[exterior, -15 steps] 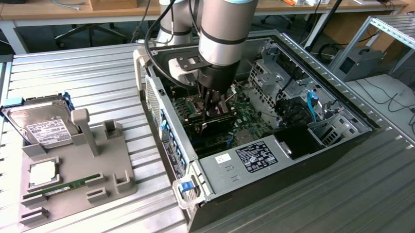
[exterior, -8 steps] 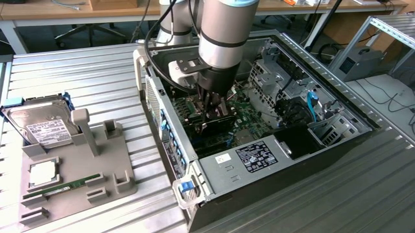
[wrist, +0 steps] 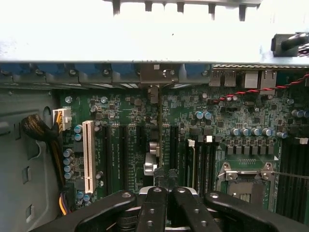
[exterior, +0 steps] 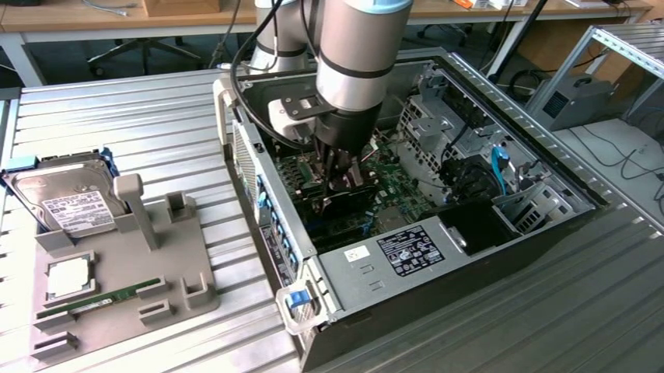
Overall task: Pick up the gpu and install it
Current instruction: 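Press down on the gpu until it lock into place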
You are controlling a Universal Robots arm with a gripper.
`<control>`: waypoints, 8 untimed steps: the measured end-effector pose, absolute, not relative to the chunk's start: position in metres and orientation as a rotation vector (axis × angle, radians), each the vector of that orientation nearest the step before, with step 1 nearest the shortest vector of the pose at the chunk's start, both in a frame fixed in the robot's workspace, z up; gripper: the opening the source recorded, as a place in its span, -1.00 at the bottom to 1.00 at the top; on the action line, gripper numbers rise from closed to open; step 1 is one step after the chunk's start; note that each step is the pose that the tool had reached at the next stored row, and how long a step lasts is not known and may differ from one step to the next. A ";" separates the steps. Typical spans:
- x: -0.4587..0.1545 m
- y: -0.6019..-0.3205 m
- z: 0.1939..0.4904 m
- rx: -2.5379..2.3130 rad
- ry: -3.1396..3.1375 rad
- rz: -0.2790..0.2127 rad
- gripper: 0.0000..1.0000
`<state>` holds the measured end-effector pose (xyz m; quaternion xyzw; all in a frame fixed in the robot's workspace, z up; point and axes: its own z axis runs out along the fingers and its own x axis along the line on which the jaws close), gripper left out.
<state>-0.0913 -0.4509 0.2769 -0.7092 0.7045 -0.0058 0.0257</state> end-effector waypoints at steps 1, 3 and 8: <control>-0.091 -0.451 0.276 -2.192 2.178 -0.018 -0.79; -0.092 -0.451 0.276 -2.192 2.178 -0.018 -0.79; -0.091 -0.451 0.275 -2.192 2.178 -0.018 -0.79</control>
